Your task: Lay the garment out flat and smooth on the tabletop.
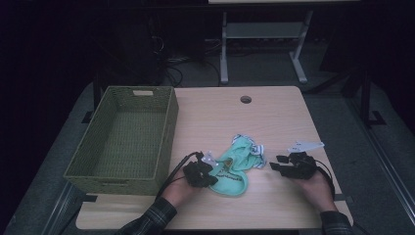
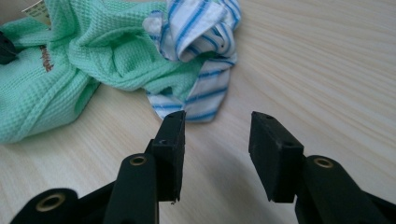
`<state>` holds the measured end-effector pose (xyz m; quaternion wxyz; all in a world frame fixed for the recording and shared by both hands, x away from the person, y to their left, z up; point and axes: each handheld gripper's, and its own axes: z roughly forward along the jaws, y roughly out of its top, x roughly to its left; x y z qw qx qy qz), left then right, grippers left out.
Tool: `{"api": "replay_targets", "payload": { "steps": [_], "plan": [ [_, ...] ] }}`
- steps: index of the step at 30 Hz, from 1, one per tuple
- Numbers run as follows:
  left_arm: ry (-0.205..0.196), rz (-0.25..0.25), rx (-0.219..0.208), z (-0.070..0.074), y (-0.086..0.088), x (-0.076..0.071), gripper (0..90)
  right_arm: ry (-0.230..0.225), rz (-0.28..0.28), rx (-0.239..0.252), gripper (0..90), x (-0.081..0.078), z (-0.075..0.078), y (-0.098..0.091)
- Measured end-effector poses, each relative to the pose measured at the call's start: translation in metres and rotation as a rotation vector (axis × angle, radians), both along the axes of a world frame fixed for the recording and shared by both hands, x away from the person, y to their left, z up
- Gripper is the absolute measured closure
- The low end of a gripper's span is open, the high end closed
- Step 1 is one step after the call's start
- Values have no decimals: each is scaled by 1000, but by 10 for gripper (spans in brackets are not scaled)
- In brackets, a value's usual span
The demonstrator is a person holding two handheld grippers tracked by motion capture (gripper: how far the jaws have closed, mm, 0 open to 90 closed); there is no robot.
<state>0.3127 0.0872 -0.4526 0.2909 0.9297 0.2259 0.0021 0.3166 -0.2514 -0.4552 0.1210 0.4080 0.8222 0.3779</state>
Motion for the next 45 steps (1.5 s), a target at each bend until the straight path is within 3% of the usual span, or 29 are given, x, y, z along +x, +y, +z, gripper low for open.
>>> {"api": "replay_targets", "payload": {
  "steps": [11, 19, 23, 30, 39, 45],
  "plan": [
    [8, -1, -4, 0, 1, 1, 896, 5, 34, -2, 562, 18, -4, 23],
    [13, -2, -5, 0, 1, 2, 895, 25, 40, -3, 625, 29, -9, 37],
    [15, -2, -8, 0, 1, 2, 895, 37, 52, -34, 682, 30, -14, 40],
    [13, -2, -4, 0, 1, 2, 895, 21, 47, -58, 827, 28, -13, 42],
    [14, -3, -6, 0, 1, 2, 896, -14, 45, -56, 828, 26, -2, 34],
    [15, -6, -3, 0, 1, 2, 896, -43, 21, -65, 828, 27, 3, 16]
  ]
}}
